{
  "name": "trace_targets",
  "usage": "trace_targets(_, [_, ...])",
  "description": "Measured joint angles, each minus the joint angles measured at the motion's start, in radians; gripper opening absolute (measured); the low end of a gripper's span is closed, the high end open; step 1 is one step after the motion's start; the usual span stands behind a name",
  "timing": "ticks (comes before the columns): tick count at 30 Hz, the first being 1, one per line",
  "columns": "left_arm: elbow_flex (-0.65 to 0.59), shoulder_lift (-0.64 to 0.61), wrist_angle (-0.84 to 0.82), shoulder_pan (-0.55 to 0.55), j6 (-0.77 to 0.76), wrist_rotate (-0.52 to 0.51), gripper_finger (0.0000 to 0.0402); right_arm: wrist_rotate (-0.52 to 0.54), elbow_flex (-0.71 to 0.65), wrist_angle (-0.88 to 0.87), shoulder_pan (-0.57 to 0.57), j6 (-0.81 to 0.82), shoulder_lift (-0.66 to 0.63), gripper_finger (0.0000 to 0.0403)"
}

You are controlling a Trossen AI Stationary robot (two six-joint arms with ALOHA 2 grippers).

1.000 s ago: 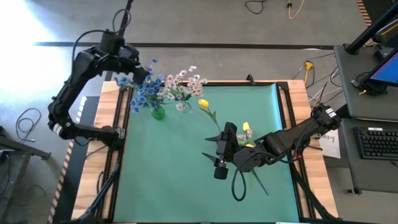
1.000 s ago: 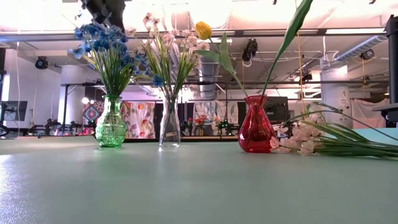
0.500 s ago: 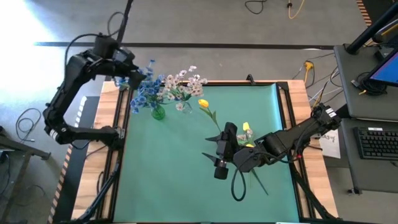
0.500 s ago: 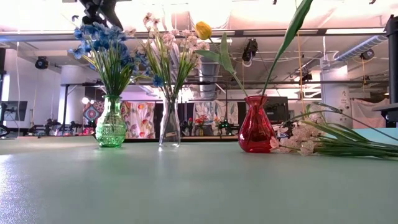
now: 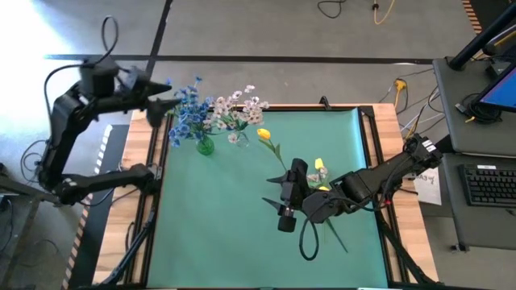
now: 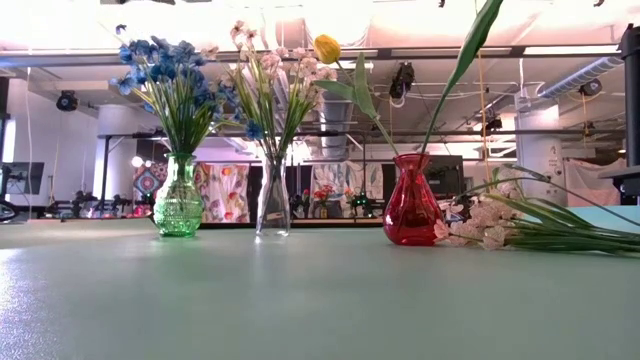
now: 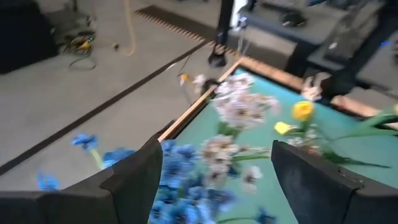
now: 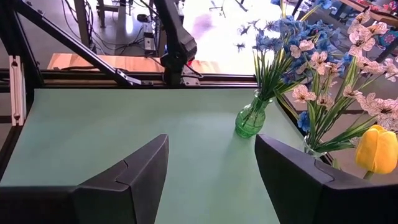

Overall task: Sort flowers into vase by color
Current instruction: Put the blue flowers into the green vase

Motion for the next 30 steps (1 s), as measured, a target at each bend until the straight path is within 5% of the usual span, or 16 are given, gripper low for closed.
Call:
trace_targets(9, [-0.077, -0.134, 0.004, -0.176, -0.128, -0.007, 0.0287, 0.0, 0.0, -0.012, 0.0, 0.0, 0.0, 0.0233])
trace_targets(19, [-0.26, -0.165, -0.12, -0.244, -0.201, -0.059, 0.0287, 0.0, 0.0, -0.012, 0.0, 0.021, 0.0, 0.0233])
trace_targets(25, [-0.249, -0.161, -0.328, -0.245, -0.283, -0.267, 0.0287, 0.0, 0.0, -0.012, 0.0, 0.021, 0.0, 0.0233])
trace_targets(28, [-0.251, -0.164, -0.354, -0.244, -0.337, -0.428, 0.0287, 0.0, 0.0, -0.012, 0.0, 0.021, 0.0, 0.0233])
trace_targets(30, [-0.266, -0.164, -0.345, -0.244, -0.341, -0.448, 0.0287, 0.0, 0.0, -0.013, 0.0, 0.018, 0.0, 0.0233])
